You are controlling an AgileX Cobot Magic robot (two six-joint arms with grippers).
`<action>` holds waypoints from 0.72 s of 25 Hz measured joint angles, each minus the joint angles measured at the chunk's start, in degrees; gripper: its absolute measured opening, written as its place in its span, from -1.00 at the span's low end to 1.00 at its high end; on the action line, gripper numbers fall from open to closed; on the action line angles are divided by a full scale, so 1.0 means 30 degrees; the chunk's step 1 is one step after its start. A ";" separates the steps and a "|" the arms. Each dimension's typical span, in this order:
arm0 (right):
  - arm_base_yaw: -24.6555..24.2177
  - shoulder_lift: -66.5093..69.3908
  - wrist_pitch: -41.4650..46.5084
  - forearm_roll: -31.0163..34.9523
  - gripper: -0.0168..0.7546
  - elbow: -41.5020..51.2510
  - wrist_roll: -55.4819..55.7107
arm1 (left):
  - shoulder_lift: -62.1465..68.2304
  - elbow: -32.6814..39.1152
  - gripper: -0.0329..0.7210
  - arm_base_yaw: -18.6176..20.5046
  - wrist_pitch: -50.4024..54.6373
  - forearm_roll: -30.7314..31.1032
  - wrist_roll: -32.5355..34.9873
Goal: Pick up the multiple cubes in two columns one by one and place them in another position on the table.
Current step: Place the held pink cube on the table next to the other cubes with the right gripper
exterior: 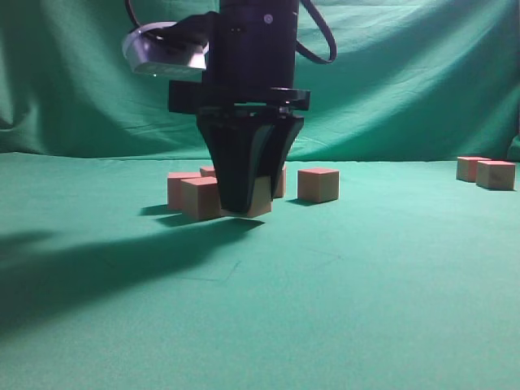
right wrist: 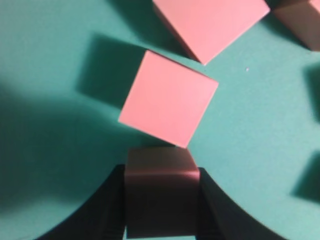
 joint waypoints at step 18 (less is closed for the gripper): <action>0.0000 0.0137 -0.0186 0.0040 -0.24 0.0000 -0.0953 | 0.0000 0.0000 -0.91 0.0000 0.0000 0.0000 0.0000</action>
